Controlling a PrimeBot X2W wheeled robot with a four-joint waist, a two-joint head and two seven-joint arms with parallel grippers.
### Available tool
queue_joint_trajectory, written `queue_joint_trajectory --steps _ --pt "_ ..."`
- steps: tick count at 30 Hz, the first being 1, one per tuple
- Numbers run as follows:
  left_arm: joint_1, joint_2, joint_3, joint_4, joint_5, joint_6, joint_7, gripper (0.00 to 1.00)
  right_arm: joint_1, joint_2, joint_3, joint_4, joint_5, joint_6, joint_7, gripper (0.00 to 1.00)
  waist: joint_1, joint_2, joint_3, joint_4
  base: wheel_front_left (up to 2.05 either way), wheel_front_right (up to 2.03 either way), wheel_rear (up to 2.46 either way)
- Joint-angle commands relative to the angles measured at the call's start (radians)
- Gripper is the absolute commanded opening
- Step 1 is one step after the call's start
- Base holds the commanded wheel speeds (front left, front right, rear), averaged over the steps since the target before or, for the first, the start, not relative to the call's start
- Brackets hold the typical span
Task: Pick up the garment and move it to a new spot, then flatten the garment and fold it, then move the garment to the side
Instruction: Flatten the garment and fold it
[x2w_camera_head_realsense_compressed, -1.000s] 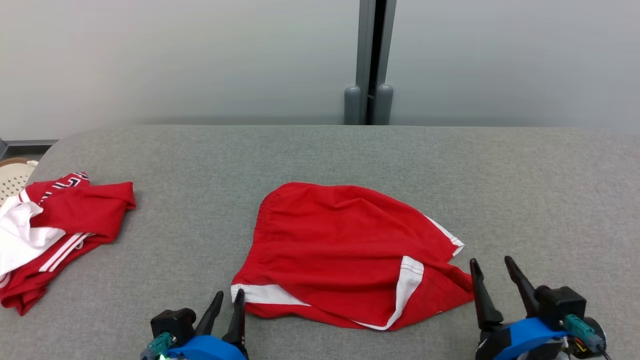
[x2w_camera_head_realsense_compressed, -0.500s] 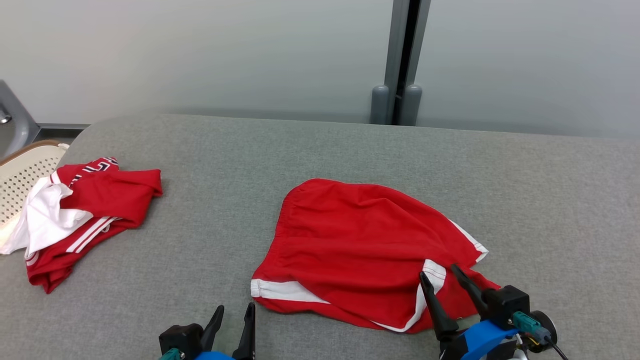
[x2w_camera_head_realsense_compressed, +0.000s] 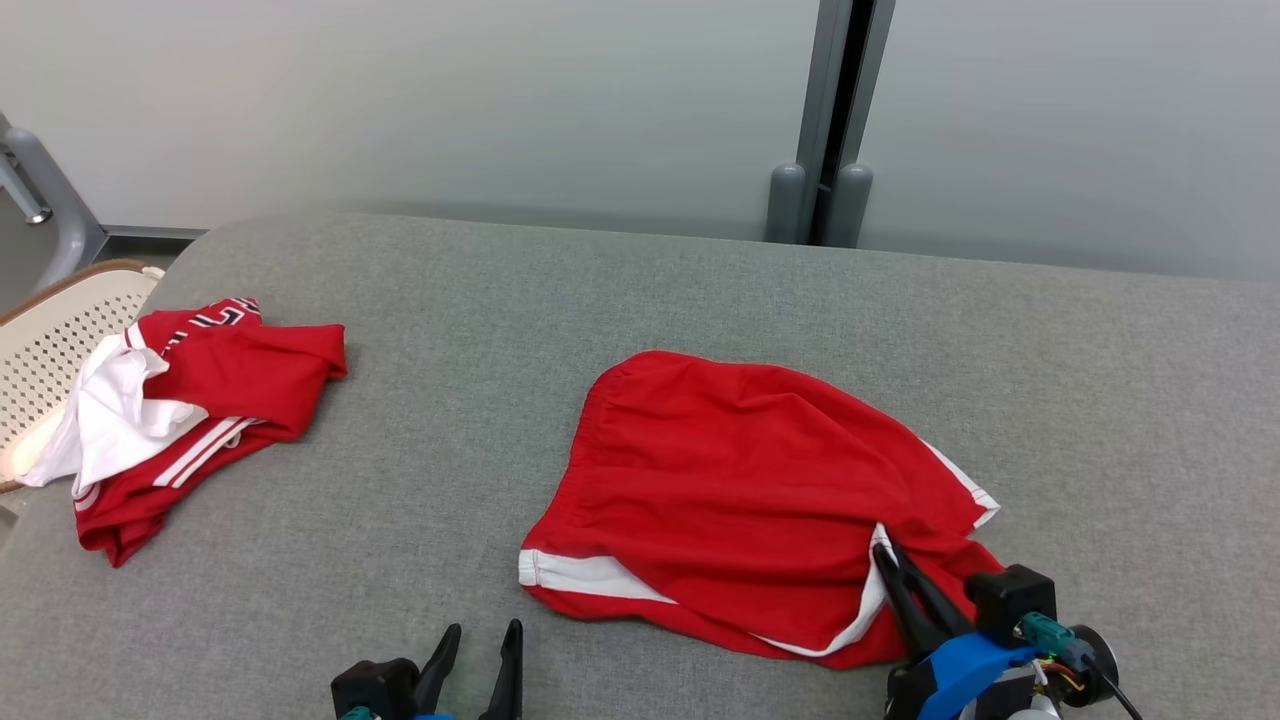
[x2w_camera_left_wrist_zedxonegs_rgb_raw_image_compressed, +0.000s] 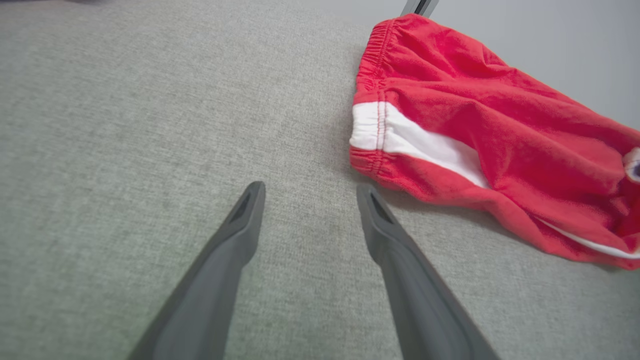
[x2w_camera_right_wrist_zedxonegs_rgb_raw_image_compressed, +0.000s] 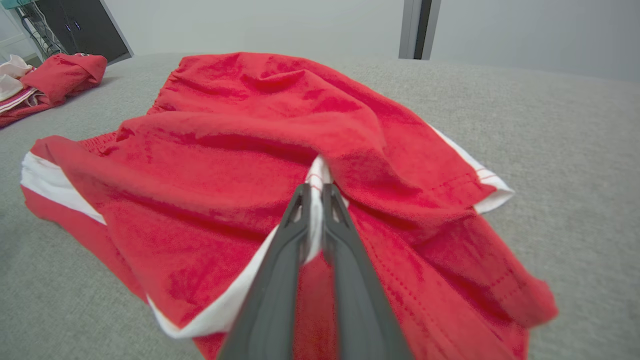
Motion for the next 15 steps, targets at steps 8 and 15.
queue_joint_trajectory --steps 8,15 --pt "-0.011 -0.001 -0.014 -0.004 -0.016 -0.008 -0.003 1.00 0.010 -0.003 -0.023 -0.049 0.036 0.000 -0.001 0.00 0.0001 0.0000 0.007 -0.009 0.00 0.00 0.00" --pt "0.007 -0.001 -0.011 -0.001 -0.015 -0.005 -0.003 1.00 0.028 -0.003 -0.196 -0.212 0.067 0.000 -0.001 0.00 0.0001 0.0000 -0.012 -0.041 0.00 0.00 0.00"
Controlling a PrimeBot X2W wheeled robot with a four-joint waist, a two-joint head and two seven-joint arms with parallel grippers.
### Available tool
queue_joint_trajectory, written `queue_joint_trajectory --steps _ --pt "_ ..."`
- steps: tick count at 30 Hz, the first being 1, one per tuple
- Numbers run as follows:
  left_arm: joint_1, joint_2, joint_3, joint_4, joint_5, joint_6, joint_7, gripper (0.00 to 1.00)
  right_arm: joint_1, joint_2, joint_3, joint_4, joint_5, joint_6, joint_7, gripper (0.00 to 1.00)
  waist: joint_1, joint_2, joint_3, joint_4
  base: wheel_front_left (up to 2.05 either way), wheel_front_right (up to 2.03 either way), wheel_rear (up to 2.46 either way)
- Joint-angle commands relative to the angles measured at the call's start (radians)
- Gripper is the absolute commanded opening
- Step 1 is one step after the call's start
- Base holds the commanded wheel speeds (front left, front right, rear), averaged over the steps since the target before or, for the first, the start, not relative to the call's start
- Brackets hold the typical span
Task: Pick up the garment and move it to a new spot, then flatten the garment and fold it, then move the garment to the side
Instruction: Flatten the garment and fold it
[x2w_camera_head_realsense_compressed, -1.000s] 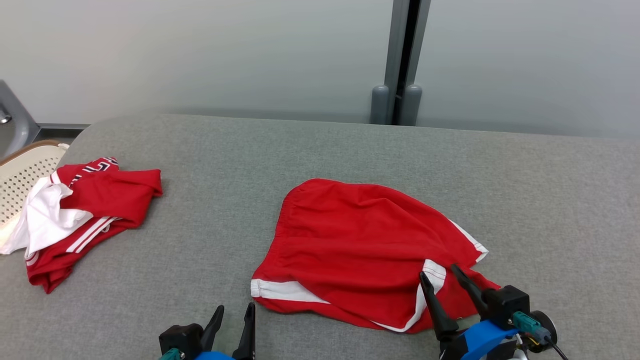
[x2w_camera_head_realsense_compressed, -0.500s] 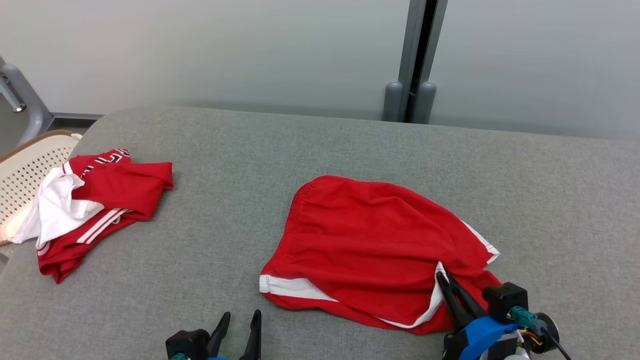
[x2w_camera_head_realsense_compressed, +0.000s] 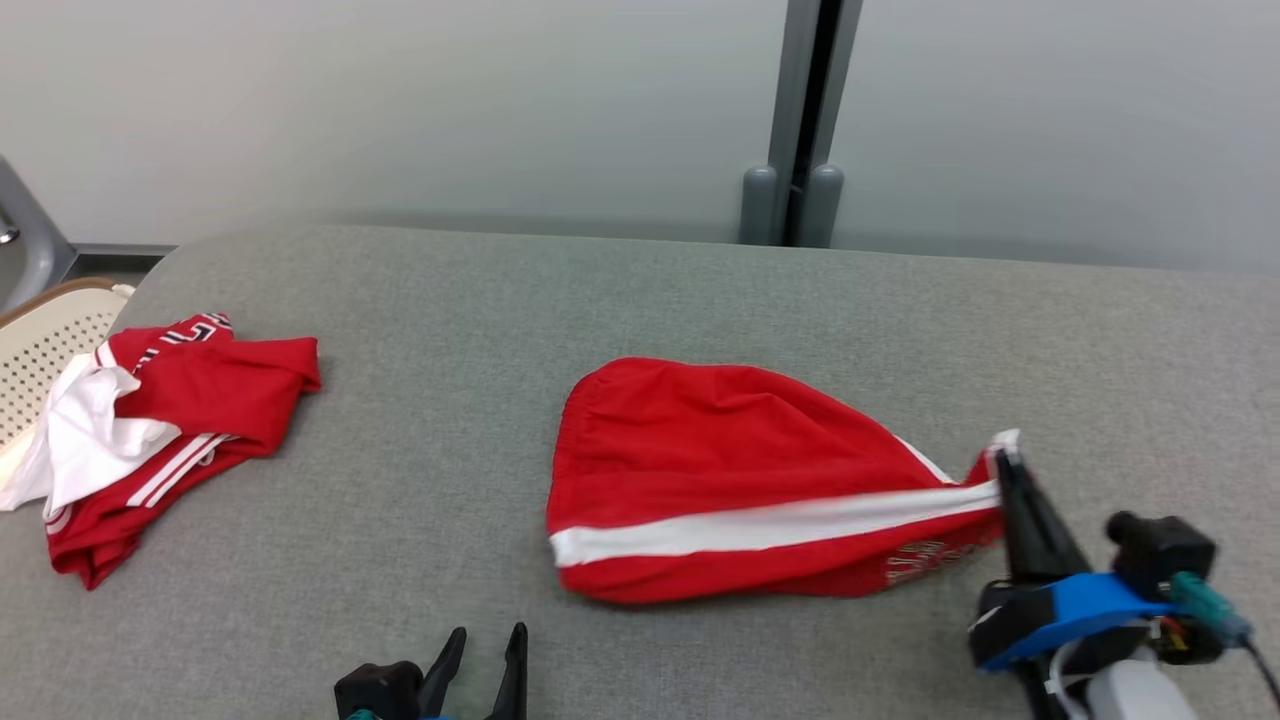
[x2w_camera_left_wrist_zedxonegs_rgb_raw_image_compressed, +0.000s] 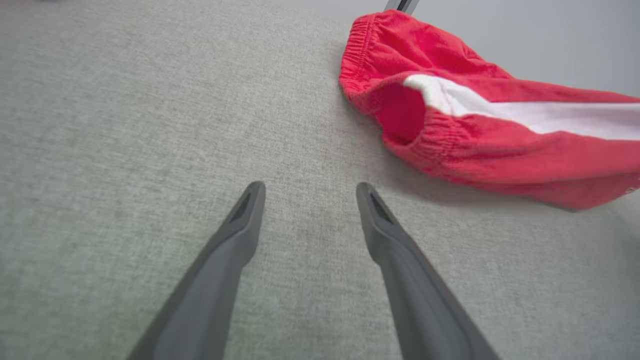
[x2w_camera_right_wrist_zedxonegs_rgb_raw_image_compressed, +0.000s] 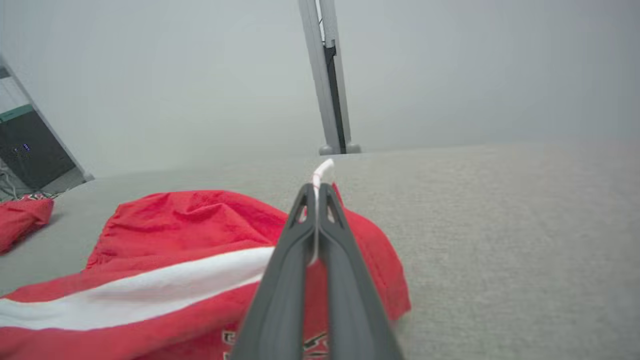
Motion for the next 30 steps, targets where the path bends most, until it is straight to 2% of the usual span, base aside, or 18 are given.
queue_joint_trajectory --steps 1,6,7,8,9,13,16,24,30 --pt "0.005 -0.001 0.003 0.000 0.001 -0.001 -0.003 1.00 0.010 -0.004 -0.006 -0.004 -0.005 0.000 -0.001 0.00 0.0000 0.0000 -0.006 -0.006 0.00 0.00 0.00" --pt "0.016 -0.001 0.000 0.004 0.000 -0.001 -0.003 1.00 0.034 -0.004 -0.158 -0.003 -0.061 0.000 -0.001 0.00 0.0000 0.0000 -0.021 -0.031 0.00 0.00 0.00" --pt "0.017 -0.001 0.000 0.004 -0.001 -0.001 -0.003 1.00 0.041 -0.004 -0.183 0.008 -0.078 0.000 -0.001 0.13 0.0000 0.0000 -0.024 -0.035 0.00 0.00 0.00" --pt "0.018 0.000 0.001 0.005 -0.003 -0.001 -0.003 1.00 0.051 -0.004 -0.208 0.023 -0.089 0.000 -0.001 0.44 0.0000 0.0000 -0.028 -0.040 0.00 0.00 0.00" --pt "0.019 -0.001 0.000 0.006 -0.004 -0.001 -0.003 1.00 0.064 -0.004 -0.228 0.042 -0.103 0.000 -0.001 1.00 0.0000 0.0000 -0.030 -0.044 0.00 0.00 0.00" --pt "0.023 0.000 0.014 0.008 0.007 -0.001 -0.003 1.00 0.103 -0.004 -0.313 0.132 -0.142 0.000 -0.001 1.00 0.0000 0.0000 -0.037 -0.061 0.00 0.00 0.00" --pt "0.027 0.000 0.031 0.001 0.026 -0.001 -0.003 1.00 0.102 -0.004 -0.335 0.136 -0.143 0.000 -0.001 1.00 0.0000 0.0000 -0.041 -0.067 0.00 0.00 0.00" --pt "0.043 -0.001 0.104 -0.082 0.124 0.020 -0.003 1.00 0.109 -0.003 -0.241 -0.037 -0.164 0.000 -0.001 1.00 0.0000 0.0000 -0.048 -0.076 0.00 0.00 0.00" --pt "0.064 0.000 0.115 -0.117 0.160 0.020 -0.003 1.00 0.114 -0.004 -0.195 -0.008 -0.187 0.000 -0.001 1.00 0.0000 0.0000 -0.058 -0.070 0.00 0.00 0.00"
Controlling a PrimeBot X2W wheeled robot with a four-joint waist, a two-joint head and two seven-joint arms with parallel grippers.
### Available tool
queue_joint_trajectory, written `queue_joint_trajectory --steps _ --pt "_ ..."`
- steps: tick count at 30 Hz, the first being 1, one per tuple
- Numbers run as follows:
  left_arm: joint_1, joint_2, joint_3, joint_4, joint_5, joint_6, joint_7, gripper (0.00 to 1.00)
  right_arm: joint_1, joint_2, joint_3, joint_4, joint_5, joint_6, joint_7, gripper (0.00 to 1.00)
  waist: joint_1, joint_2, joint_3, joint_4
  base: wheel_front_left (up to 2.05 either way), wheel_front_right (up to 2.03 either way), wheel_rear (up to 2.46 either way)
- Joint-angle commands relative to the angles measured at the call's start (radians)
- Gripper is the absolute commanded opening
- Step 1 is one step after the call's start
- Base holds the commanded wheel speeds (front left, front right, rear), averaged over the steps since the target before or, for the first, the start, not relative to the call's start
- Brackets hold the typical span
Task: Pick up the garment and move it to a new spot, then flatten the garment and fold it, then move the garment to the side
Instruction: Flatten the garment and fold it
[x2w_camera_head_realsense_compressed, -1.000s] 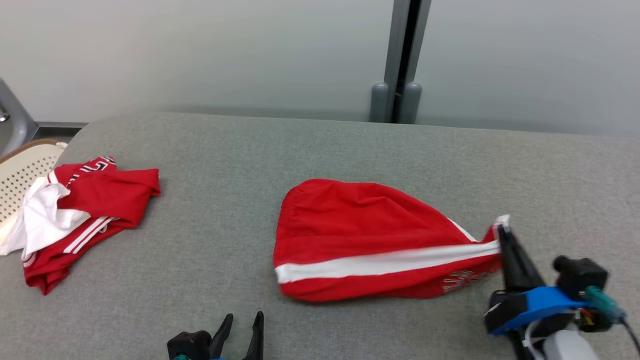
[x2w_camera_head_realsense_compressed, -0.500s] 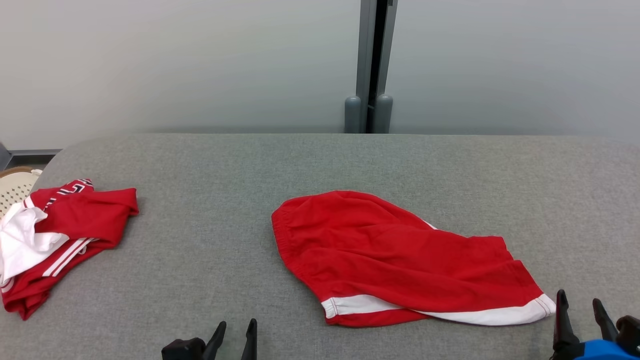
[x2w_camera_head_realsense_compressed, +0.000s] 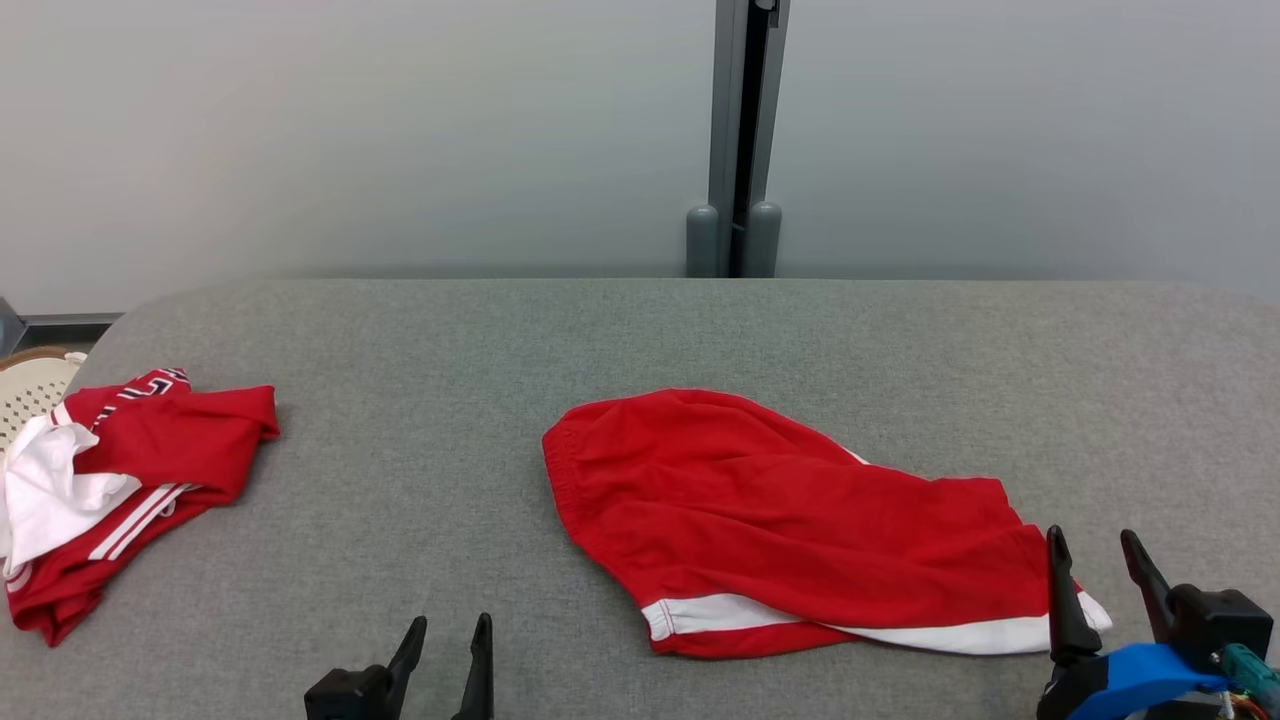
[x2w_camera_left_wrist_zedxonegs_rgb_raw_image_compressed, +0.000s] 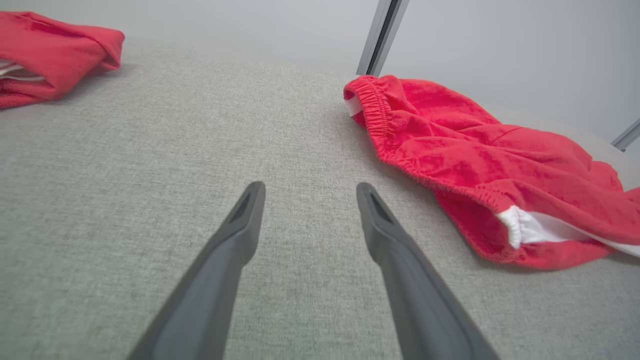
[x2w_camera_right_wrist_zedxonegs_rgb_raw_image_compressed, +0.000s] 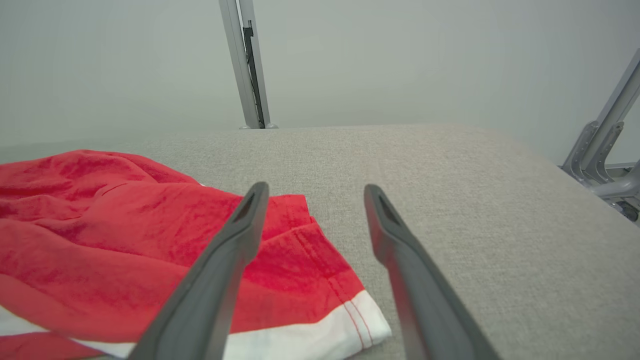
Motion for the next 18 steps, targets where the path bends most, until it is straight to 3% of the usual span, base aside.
queue_joint_trajectory --steps 1,11,18 --pt "0.009 0.001 0.001 -0.005 0.004 0.001 -0.003 1.00 0.004 -0.004 -0.001 0.014 0.007 0.000 -0.001 1.00 0.0000 0.0000 -0.001 0.002 0.00 0.00 0.00" --pt "0.005 0.000 -0.026 -0.024 -0.008 -0.006 -0.003 1.00 -0.004 -0.004 0.004 0.037 0.004 0.000 0.000 1.00 0.0000 0.0000 0.005 -0.001 0.00 0.00 0.00" --pt "-0.045 0.000 -0.251 -0.004 -0.186 -0.023 -0.003 1.00 0.003 -0.004 0.017 0.049 0.012 0.000 0.000 1.00 0.0000 0.0000 0.030 -0.020 0.00 0.00 0.00"
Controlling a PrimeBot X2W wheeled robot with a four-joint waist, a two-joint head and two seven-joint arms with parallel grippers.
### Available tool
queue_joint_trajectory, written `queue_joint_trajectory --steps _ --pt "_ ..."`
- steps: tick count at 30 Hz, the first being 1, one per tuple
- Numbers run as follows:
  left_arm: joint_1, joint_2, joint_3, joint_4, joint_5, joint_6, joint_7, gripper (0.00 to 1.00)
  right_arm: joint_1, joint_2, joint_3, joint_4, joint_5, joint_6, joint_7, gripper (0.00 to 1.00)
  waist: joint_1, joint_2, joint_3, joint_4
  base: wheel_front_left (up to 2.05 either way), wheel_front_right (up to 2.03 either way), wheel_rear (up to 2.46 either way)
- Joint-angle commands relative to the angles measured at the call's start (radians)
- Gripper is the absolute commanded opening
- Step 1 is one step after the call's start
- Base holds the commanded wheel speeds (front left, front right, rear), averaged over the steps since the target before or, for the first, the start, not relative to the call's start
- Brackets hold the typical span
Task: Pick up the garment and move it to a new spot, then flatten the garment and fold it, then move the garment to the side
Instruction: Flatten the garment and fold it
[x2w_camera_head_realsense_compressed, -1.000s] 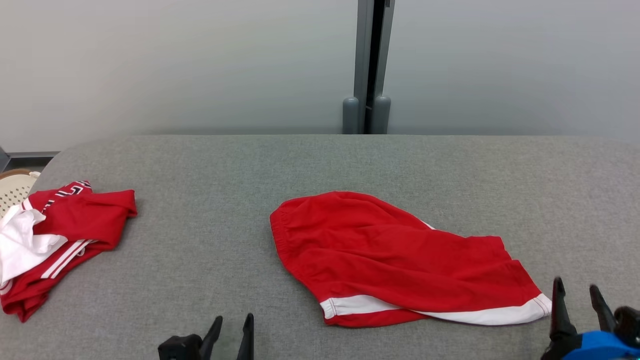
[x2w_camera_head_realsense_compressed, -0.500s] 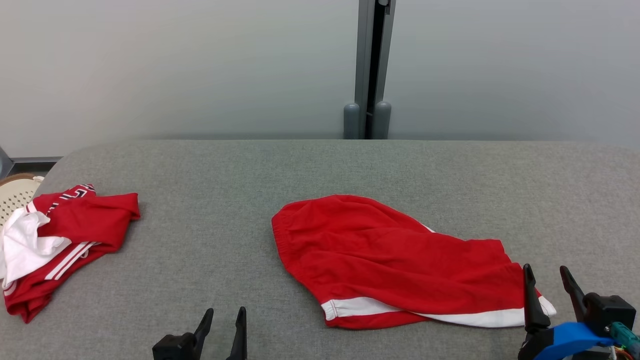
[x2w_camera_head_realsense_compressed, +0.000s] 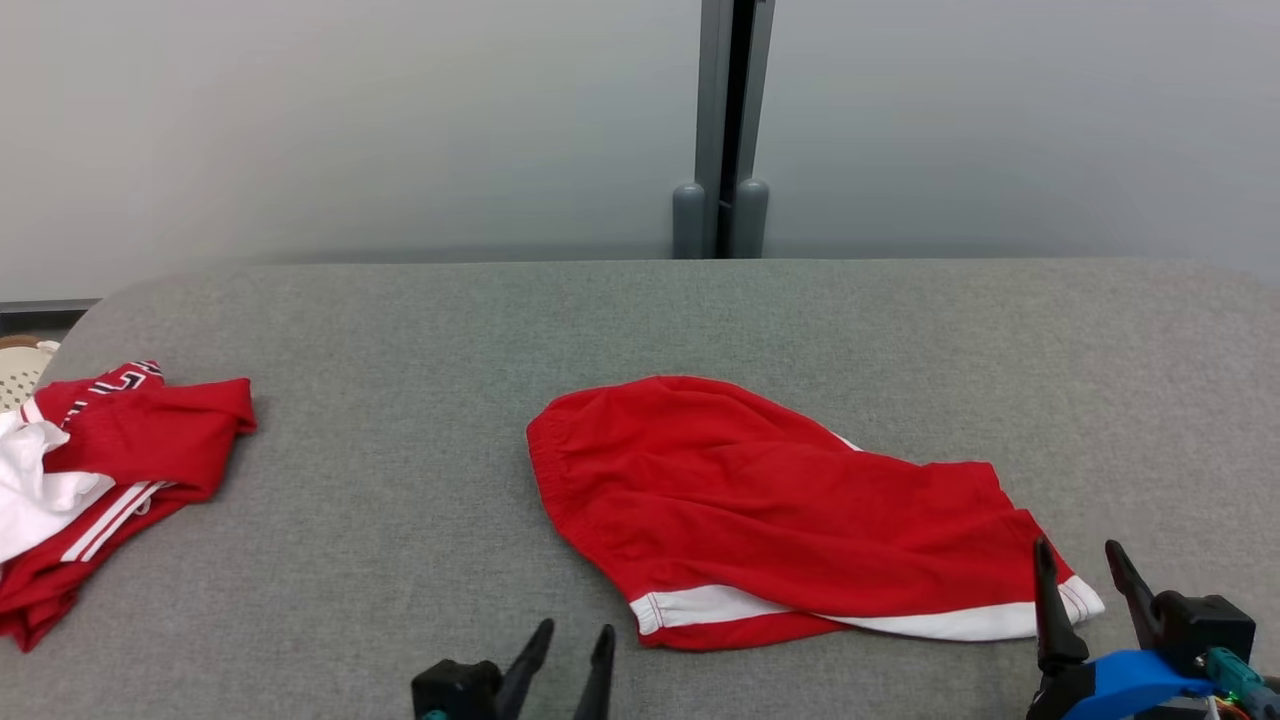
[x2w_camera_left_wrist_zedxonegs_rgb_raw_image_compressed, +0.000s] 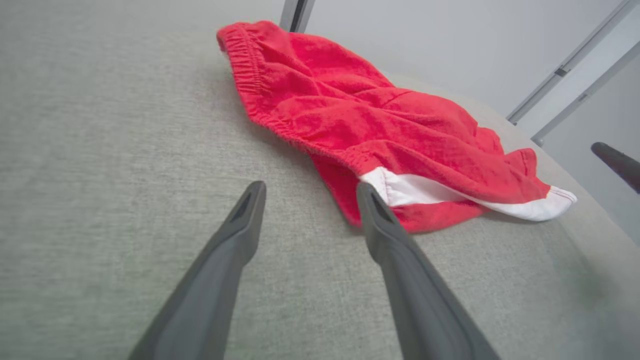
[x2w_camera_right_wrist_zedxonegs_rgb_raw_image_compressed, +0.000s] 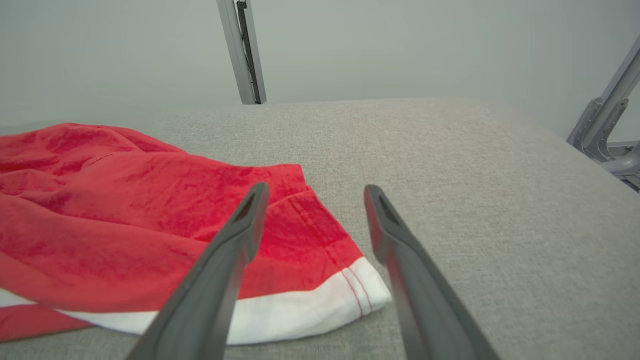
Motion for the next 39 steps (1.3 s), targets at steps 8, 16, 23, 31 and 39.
queue_joint_trajectory --steps 8,16,23,31,39 --pt "-0.142 0.007 -0.276 0.075 -0.249 -0.006 -0.003 1.00 -0.032 -0.003 0.006 -0.003 -0.005 0.000 0.000 1.00 0.0000 0.0000 0.064 -0.047 0.00 0.00 0.00" --pt "-0.188 0.033 -0.292 0.085 -0.305 -0.007 -0.003 1.00 -0.037 -0.003 0.003 0.002 0.000 0.000 0.000 1.00 0.0000 0.0000 0.081 -0.075 0.00 0.00 0.00" --pt "-0.161 0.052 -0.284 0.055 -0.297 -0.007 -0.003 0.00 -0.022 -0.003 0.014 0.025 0.026 0.000 0.000 1.00 0.0000 0.0000 0.075 -0.076 0.00 0.00 0.00" --pt "-0.135 0.064 -0.266 0.041 -0.275 -0.007 -0.003 0.00 -0.015 -0.004 0.008 0.098 0.101 0.000 -0.001 1.00 0.0000 0.0000 0.069 -0.057 0.00 0.00 0.00" --pt "-0.142 0.061 -0.261 0.043 -0.259 -0.007 -0.003 0.00 -0.053 -0.004 0.031 0.190 0.156 0.000 -0.001 1.00 0.0000 0.0000 0.085 -0.044 0.00 0.00 0.00"
